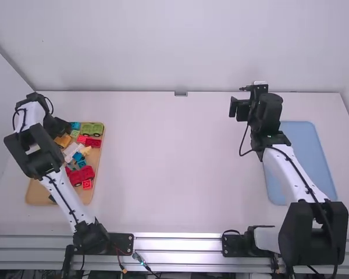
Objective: Assemble lego blocks to make yellow taxi
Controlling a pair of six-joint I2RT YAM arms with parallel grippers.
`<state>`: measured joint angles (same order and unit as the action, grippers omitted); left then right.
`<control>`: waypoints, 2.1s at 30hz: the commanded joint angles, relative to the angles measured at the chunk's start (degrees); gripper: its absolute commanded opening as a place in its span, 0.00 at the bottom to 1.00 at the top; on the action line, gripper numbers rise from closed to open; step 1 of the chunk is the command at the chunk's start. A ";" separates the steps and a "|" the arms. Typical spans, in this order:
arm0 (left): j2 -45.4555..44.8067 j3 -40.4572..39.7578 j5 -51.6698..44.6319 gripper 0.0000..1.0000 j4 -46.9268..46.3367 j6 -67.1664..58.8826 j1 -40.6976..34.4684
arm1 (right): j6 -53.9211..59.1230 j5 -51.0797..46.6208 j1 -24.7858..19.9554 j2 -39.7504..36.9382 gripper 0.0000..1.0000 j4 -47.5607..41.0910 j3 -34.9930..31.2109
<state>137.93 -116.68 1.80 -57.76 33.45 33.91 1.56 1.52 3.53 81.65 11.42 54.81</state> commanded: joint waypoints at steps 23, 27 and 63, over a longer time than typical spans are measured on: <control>0.07 1.66 0.79 0.32 2.27 -4.79 -0.20 | -0.28 0.09 0.28 0.48 0.99 0.11 2.60; 0.02 -5.14 0.61 0.31 -5.07 -6.23 -0.85 | -0.28 0.11 0.28 0.48 0.99 0.09 2.60; -26.51 31.67 0.39 0.02 5.62 -80.76 -63.47 | -0.09 -0.07 0.26 0.33 0.99 -3.32 2.60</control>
<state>111.22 -88.42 2.55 -52.29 -33.28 -27.44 1.83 1.50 3.53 81.65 8.23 54.92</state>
